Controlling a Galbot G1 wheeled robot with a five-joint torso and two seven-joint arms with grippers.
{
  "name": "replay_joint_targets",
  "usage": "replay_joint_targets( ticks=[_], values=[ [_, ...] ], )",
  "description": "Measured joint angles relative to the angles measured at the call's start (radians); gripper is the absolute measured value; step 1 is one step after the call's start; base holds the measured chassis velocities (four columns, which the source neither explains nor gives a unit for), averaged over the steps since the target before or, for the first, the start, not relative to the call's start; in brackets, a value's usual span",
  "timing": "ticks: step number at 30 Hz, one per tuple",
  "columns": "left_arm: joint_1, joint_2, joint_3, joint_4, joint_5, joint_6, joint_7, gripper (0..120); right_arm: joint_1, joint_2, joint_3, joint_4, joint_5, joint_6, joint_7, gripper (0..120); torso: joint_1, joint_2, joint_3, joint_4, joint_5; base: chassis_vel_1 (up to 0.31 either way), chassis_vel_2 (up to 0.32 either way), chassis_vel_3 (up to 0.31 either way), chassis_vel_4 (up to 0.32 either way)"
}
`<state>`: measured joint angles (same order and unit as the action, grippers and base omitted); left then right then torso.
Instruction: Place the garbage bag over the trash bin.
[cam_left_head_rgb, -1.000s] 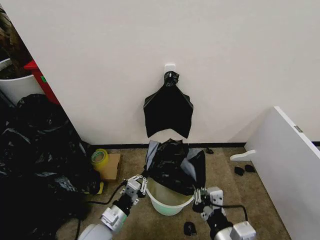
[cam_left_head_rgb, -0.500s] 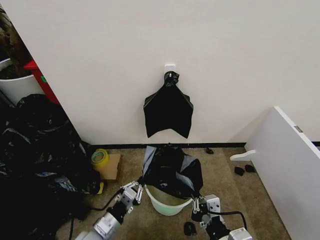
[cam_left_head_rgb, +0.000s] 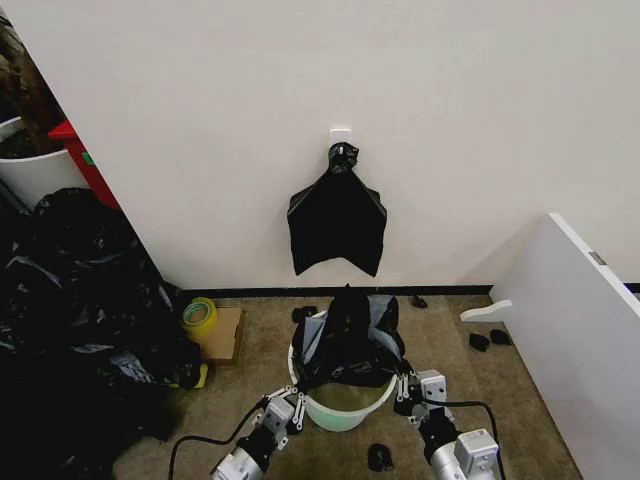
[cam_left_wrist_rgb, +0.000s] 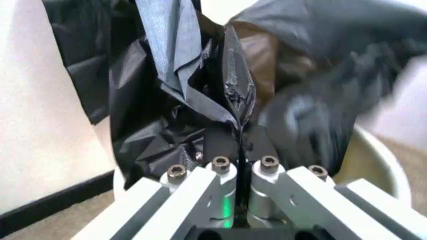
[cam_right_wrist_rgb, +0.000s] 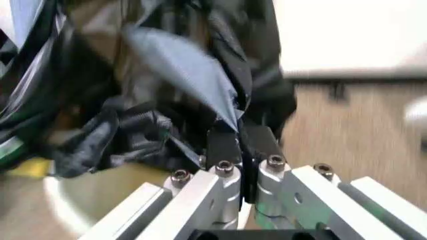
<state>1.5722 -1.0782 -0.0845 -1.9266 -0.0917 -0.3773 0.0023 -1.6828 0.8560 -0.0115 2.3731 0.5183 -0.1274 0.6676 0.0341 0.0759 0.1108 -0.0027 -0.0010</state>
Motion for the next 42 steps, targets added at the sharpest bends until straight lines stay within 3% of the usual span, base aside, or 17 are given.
replay_joint_targets(
  ticks=[1, 4, 10, 15, 28, 36, 42],
  values=[
    [0.000, 0.000, 0.000, 0.000, 0.000, 0.000, 0.000, 0, 0.000, 0.000, 0.000, 0.000, 0.000, 0.000, 0.000, 0, 0.000, 0.000, 0.000, 0.0000, 0.0000, 0.000, 0.000, 0.000, 0.000],
    [0.027, 0.001, -0.001, -0.024, 0.003, -0.015, -0.003, 0, -0.018, -0.001, 0.001, 0.107, 0.188, -0.109, 0.148, 0, 0.000, 0.000, 0.000, 0.0001, 0.0001, 0.000, 0.000, 0.000, 0.000],
    [0.086, 0.029, -0.039, -0.074, 0.068, 0.007, -0.039, 0, -0.014, -0.006, 0.042, 0.126, 0.283, -0.174, 0.224, 0, 0.000, 0.000, 0.000, 0.0003, 0.0006, 0.000, 0.000, 0.000, 0.000],
    [0.157, 0.063, -0.093, -0.124, 0.122, 0.060, -0.106, 0, -0.007, -0.007, 0.038, 0.120, 0.206, -0.170, 0.216, 0, 0.000, 0.000, 0.000, 0.0003, 0.0004, 0.000, 0.000, 0.000, 0.000],
    [0.251, 0.065, -0.125, -0.106, 0.322, 0.068, -0.236, 0, -0.026, -0.014, -0.071, -0.009, -0.060, -0.145, 0.189, 0, 0.000, 0.000, 0.000, 0.0002, 0.0004, 0.000, 0.000, 0.000, 0.000],
    [0.256, 0.045, -0.111, -0.077, 0.377, 0.123, -0.313, 0, -0.014, -0.021, -0.062, -0.066, -0.114, -0.155, 0.172, 0, 0.000, 0.000, 0.000, 0.0003, 0.0005, 0.000, 0.000, 0.000, 0.000],
    [0.247, 0.046, -0.097, -0.077, 0.359, 0.173, -0.330, 0, -0.005, -0.038, -0.035, -0.055, -0.077, -0.208, 0.127, 0, 0.000, 0.000, 0.000, 0.0002, 0.0005, 0.000, 0.000, 0.000, 0.000]
  ],
)
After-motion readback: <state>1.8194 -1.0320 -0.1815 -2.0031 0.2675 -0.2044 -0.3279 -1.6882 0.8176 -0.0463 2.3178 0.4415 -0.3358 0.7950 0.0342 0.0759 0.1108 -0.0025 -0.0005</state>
